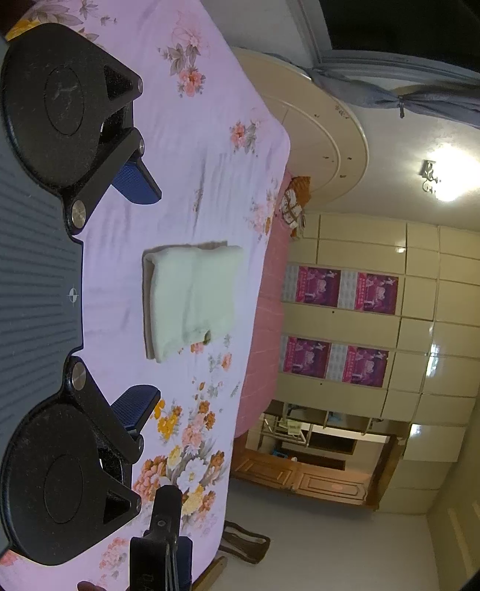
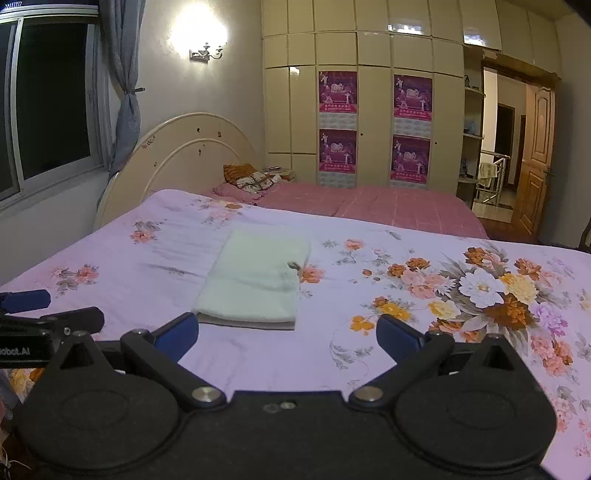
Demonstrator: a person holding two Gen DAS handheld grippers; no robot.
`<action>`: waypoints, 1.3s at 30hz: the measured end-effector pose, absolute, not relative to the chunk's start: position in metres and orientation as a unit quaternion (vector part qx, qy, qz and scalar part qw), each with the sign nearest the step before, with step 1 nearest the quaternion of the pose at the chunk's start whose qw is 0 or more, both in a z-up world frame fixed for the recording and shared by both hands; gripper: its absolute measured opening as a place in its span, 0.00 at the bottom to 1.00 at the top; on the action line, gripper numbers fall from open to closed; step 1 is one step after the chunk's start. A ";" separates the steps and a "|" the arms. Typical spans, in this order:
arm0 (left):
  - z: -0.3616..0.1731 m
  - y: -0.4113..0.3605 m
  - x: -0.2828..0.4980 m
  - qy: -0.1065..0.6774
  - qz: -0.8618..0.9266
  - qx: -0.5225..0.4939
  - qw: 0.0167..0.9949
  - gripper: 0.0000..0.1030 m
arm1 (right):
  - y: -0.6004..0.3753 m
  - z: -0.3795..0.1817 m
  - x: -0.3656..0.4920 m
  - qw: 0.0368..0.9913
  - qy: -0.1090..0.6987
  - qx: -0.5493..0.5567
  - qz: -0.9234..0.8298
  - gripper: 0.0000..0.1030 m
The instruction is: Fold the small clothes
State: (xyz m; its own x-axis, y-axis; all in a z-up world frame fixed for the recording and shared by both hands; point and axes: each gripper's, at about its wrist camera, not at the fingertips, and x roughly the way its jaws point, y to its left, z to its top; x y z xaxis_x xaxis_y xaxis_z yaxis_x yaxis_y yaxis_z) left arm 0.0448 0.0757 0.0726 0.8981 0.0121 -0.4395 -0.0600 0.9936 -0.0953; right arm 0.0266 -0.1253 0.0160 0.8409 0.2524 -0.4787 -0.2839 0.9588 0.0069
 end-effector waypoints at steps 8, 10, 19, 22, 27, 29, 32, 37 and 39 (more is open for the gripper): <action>0.078 0.072 0.044 0.221 0.013 -0.051 0.974 1.00 | -0.129 0.022 0.022 0.961 0.238 -0.029 0.137 0.99; 0.079 0.071 0.044 0.220 0.010 -0.048 0.974 1.00 | -0.130 0.023 0.020 0.962 0.237 -0.027 0.134 0.99; 0.082 0.071 0.044 0.216 0.004 -0.045 0.975 1.00 | -0.130 0.026 0.018 0.964 0.233 -0.023 0.124 0.99; 0.081 0.074 0.043 0.216 0.005 -0.047 0.975 1.00 | -0.128 0.026 0.018 0.964 0.232 -0.024 0.126 0.99; 0.080 0.075 0.043 0.216 0.007 -0.047 0.975 1.00 | -0.125 0.027 0.018 0.965 0.231 -0.025 0.126 0.99; 0.080 0.076 0.042 0.216 0.007 -0.048 0.975 1.00 | -0.124 0.027 0.018 0.965 0.231 -0.027 0.125 0.99; 0.079 0.077 0.042 0.216 0.009 -0.050 0.975 1.00 | -0.125 0.026 0.018 0.964 0.231 -0.027 0.127 0.99; 0.078 0.078 0.041 0.215 0.011 -0.050 0.975 1.00 | -0.124 0.026 0.018 0.965 0.228 -0.028 0.128 0.99; 0.078 0.078 0.041 0.215 0.011 -0.050 0.975 1.00 | -0.124 0.026 0.017 0.965 0.227 -0.027 0.128 0.99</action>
State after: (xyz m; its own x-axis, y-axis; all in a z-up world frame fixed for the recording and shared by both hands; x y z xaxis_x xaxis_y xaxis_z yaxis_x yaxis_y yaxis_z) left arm 0.0413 0.0780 0.0777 0.9074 -0.0009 -0.4203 -0.0422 0.9948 -0.0932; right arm 0.0175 -0.1240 0.0261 0.8639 0.2352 -0.4454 -0.2601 0.9656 0.0055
